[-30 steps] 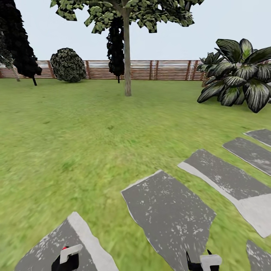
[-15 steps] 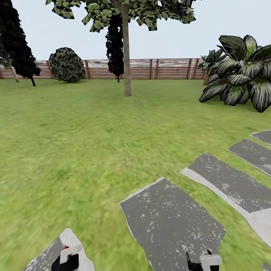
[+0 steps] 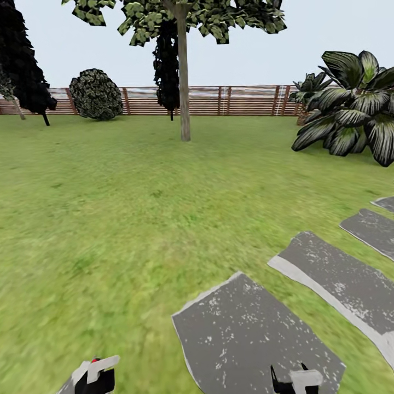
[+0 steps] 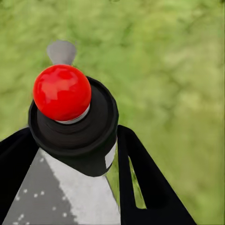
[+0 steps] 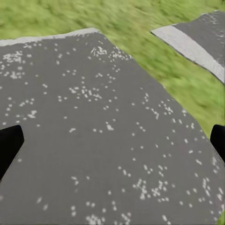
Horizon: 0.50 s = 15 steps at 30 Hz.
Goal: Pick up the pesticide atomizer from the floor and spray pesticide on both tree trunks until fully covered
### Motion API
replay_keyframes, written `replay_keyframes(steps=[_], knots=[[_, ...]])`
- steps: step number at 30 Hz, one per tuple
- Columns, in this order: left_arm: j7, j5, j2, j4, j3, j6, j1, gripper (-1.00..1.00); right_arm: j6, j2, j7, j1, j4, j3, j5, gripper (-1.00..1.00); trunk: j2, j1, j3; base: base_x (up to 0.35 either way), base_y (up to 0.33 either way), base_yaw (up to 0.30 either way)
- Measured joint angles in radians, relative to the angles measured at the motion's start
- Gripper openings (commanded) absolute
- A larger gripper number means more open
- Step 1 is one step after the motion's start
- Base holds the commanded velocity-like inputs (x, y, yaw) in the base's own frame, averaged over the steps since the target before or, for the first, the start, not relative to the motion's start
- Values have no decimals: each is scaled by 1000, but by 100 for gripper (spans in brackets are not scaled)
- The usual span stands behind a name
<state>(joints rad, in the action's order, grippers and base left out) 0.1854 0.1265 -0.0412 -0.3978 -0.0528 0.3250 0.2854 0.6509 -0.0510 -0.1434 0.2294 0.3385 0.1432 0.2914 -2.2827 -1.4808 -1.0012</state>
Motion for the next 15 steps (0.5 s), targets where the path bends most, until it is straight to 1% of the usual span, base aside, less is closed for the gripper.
replay_keyframes(steps=[15], knots=[[0, 0, 0, 0, 0, 0, 0, -100, 0, 0, 0, 0, 0, 0, 0, 100, 0, 0, 0, 338, 0, 0]])
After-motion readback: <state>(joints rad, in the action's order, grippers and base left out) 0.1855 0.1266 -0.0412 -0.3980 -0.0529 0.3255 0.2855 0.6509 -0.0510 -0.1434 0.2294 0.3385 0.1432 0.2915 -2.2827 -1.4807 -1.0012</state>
